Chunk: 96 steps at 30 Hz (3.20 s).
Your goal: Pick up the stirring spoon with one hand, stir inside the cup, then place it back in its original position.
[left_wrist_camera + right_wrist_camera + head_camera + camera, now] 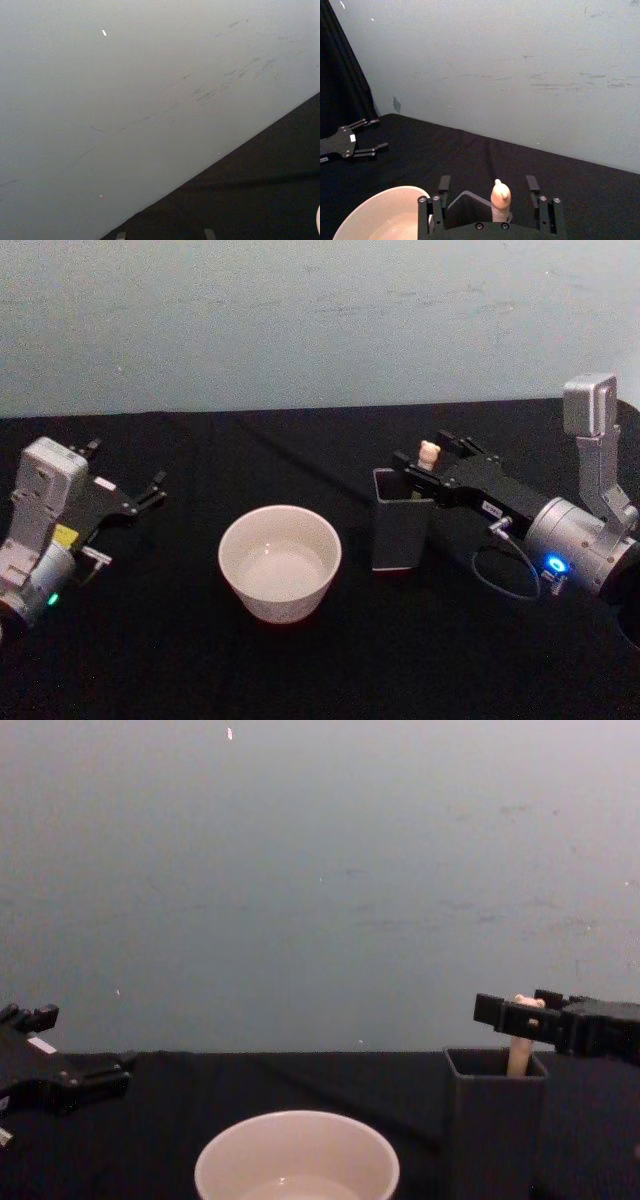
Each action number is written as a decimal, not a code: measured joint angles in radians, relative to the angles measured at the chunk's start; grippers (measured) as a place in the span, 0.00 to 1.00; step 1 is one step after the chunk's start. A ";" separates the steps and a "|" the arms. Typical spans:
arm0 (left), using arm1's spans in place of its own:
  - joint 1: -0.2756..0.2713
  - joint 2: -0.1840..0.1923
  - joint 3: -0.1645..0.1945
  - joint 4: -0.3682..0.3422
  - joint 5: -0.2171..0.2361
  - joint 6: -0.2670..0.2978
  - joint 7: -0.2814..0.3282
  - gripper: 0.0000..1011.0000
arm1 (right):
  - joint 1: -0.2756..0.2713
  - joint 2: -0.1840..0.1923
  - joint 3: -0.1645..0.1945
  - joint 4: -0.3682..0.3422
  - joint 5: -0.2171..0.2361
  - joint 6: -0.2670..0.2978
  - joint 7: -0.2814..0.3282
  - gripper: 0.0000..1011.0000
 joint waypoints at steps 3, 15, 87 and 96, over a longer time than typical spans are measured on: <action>0.000 0.000 0.000 0.000 0.000 0.000 0.000 0.99 | 0.000 0.000 0.000 0.000 0.000 0.000 0.000 0.95; 0.000 0.000 0.000 0.000 0.000 0.000 0.000 0.99 | -0.008 -0.015 0.007 -0.021 -0.057 -0.085 -0.035 0.99; 0.000 0.000 0.000 0.000 0.000 0.000 0.000 0.99 | -0.053 -0.162 0.103 0.099 -0.341 -0.064 -0.389 0.99; 0.000 0.000 0.000 0.000 0.000 0.000 0.000 0.99 | -0.053 -0.162 0.103 0.099 -0.341 -0.064 -0.389 0.99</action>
